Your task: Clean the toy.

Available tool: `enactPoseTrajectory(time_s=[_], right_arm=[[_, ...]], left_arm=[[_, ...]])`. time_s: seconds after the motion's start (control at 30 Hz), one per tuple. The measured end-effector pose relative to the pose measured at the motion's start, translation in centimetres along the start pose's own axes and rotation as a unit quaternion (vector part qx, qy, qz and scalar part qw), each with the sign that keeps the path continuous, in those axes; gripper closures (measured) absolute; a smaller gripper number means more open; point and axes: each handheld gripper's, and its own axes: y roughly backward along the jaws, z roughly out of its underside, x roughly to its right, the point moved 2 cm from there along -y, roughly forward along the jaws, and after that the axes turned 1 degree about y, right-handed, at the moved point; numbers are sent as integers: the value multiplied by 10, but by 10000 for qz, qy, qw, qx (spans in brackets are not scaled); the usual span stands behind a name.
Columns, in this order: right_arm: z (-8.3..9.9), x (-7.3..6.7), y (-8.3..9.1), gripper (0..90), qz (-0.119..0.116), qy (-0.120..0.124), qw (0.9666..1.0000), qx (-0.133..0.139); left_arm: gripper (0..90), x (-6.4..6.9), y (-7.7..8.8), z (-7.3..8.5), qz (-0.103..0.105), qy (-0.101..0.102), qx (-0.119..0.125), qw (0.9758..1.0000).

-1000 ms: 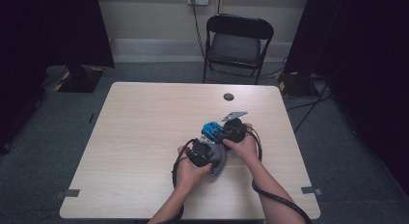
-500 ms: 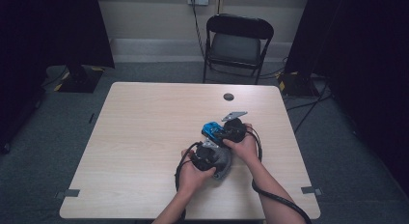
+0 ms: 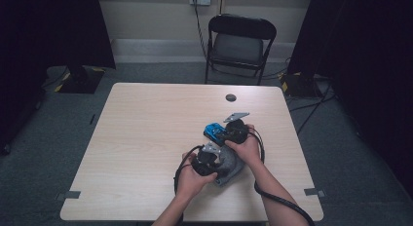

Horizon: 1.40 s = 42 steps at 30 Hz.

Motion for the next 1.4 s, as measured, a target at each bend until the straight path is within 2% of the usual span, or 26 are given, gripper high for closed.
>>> enactPoseTrajectory(time_s=[0.23, 0.4, 0.6, 0.73, 1.0, 1.03, 1.1, 1.13, 1.2, 1.23, 1.3, 1.33, 1.4], right_arm=[[0, 0, 0, 476, 2, 3, 10000, -14], [0, 0, 0, 476, -8, 5, 10000, 0], [0, 0, 0, 476, -11, -3, 10000, 3], [0, 1, 0, 476, -7, -5, 10000, 24], [0, 1, 0, 476, -15, -3, 10000, 8], [0, 1, 0, 475, -19, -6, 10000, 11], [0, 1, 0, 476, -22, -9, 10000, 17], [0, 1, 0, 476, -22, -9, 10000, 17], [1, 1, 0, 475, -34, -18, 10000, 30], [1, 1, 0, 475, -39, -16, 10000, 30], [1, 1, 0, 475, -43, -16, 10000, 31], [1, 1, 0, 475, -44, -15, 10000, 34], [1, 1, 0, 475, -41, -12, 10000, 47]], left_arm=[[705, -8, 17, 0, -15, 49, 79, 10000], [705, -24, 35, 3, -216, 203, 216, 9993], [703, -47, 59, 1, -555, 427, 495, 9963], [699, -60, 66, -4, -777, 485, 517, 9945], [700, -90, 68, -7, -1188, 691, 664, 9883], [701, -96, 68, -8, -1315, 700, 691, 9864], [701, -103, 68, -10, -1420, 748, 700, 9846], [701, -103, 68, -10, -1420, 748, 700, 9846], [701, -113, 68, -12, -1609, 839, 739, 9806], [701, -119, 67, -14, -1658, 1001, 765, 9781], [701, -126, 64, -14, -1690, 1195, 760, 9754], [701, -129, 62, -14, -1859, 1273, 717, 9716], [701, -131, 59, -14, -1935, 1269, 647, 9707]])
